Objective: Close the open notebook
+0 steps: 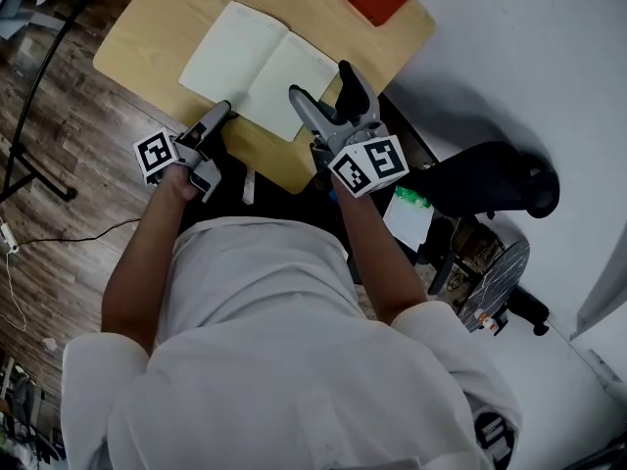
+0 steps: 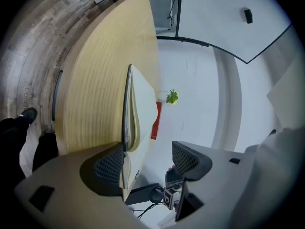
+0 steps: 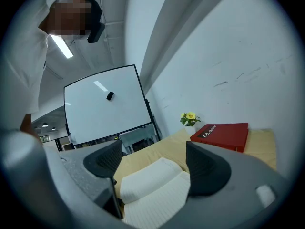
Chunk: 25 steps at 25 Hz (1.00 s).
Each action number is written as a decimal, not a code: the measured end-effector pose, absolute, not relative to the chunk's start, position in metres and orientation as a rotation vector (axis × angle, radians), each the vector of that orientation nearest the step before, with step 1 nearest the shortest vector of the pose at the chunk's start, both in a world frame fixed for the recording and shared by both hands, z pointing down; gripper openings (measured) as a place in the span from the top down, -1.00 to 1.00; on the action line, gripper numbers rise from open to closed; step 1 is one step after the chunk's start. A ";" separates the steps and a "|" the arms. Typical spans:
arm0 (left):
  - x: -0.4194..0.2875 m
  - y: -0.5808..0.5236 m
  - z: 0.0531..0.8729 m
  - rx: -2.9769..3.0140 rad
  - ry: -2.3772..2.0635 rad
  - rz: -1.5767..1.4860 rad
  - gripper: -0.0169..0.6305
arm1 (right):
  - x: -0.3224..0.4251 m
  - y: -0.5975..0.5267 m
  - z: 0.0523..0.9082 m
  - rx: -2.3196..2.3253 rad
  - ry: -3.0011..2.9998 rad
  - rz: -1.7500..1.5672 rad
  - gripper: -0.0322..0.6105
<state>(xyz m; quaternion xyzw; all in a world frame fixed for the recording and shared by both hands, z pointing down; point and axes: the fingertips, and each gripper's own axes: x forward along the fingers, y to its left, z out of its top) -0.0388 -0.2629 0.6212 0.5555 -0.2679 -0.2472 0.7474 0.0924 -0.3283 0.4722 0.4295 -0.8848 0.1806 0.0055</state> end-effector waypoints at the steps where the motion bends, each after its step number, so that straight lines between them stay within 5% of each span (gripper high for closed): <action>1: -0.039 -0.264 0.623 1.205 -0.604 -0.523 0.00 | 0.094 -0.329 0.473 1.352 -2.768 0.574 -0.44; 21: -0.035 -0.279 0.636 1.159 -0.790 -0.405 -0.03 | 0.101 -0.333 0.477 1.368 -2.770 0.606 -0.44; 25: -0.038 -0.279 0.641 1.183 -0.801 -0.421 0.14 | 0.101 -0.330 0.481 1.365 -2.763 0.615 -0.44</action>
